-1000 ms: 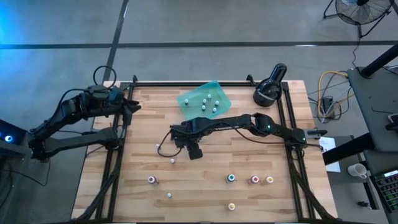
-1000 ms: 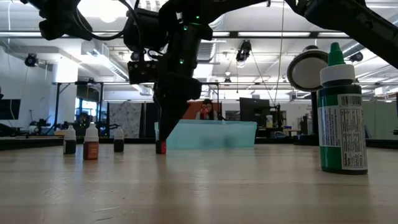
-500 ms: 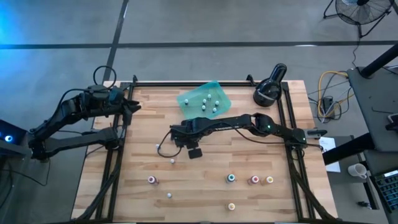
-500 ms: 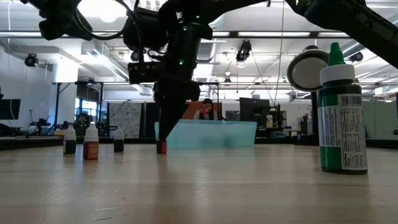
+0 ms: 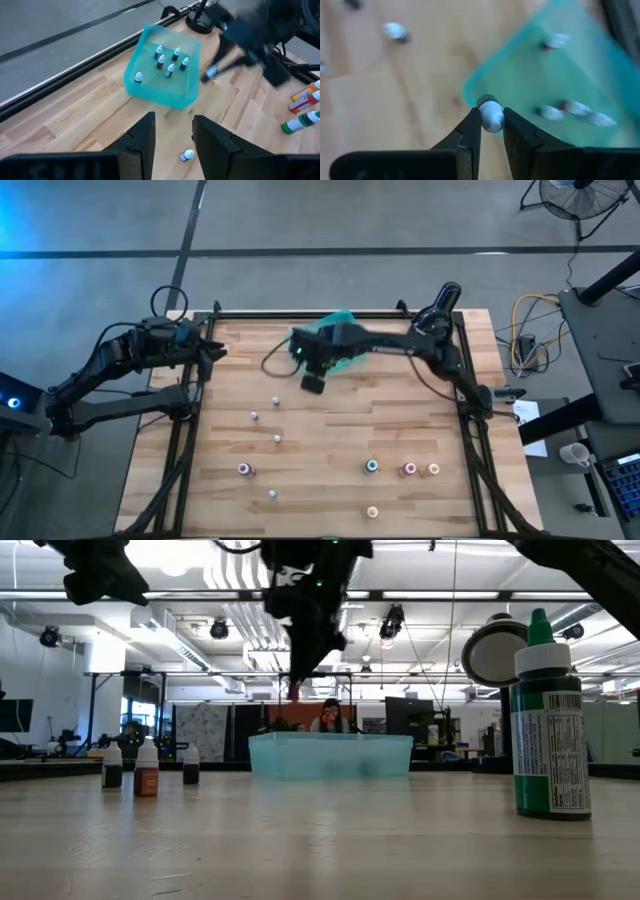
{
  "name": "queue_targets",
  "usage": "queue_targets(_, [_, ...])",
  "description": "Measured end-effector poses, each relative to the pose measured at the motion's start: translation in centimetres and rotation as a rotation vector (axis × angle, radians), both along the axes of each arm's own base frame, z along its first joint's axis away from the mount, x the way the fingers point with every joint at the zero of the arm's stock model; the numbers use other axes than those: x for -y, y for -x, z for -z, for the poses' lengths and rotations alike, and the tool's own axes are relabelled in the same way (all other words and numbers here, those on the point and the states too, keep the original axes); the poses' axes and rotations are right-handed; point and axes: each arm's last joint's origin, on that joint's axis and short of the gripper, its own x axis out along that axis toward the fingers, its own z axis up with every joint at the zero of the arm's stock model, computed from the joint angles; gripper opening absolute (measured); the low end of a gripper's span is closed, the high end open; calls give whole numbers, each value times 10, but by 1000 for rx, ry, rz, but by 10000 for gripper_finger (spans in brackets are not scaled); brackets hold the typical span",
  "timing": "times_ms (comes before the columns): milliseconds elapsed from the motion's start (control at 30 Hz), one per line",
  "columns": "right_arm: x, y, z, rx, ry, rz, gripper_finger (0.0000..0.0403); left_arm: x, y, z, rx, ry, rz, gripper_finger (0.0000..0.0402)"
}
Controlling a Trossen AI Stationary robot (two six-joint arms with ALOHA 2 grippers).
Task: Pick & Place food coloring
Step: Put the red small food coloring into the green bin
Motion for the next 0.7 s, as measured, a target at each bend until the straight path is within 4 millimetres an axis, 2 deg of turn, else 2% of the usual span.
queue_targets(100, [22, 16, -3, -16, 17, 111, 56, 0, 0, 0, 0, 0, 0, 103])
queue_targets(200, [42, 33, 11, -68, -12, 211, 56, 0, 1, 0, -5, 3, 0, 103])
queue_targets(300, [50, 44, 24, -94, -23, 244, 56, 1, 2, 1, -15, 8, 0, 103])
queue_targets(467, [56, 46, 40, -64, -29, 273, 56, 1, 2, 2, -24, 10, 1, 103])
queue_targets(700, [89, 60, 47, -53, -30, 473, 57, 1, 2, 2, -28, 4, 7, 103])
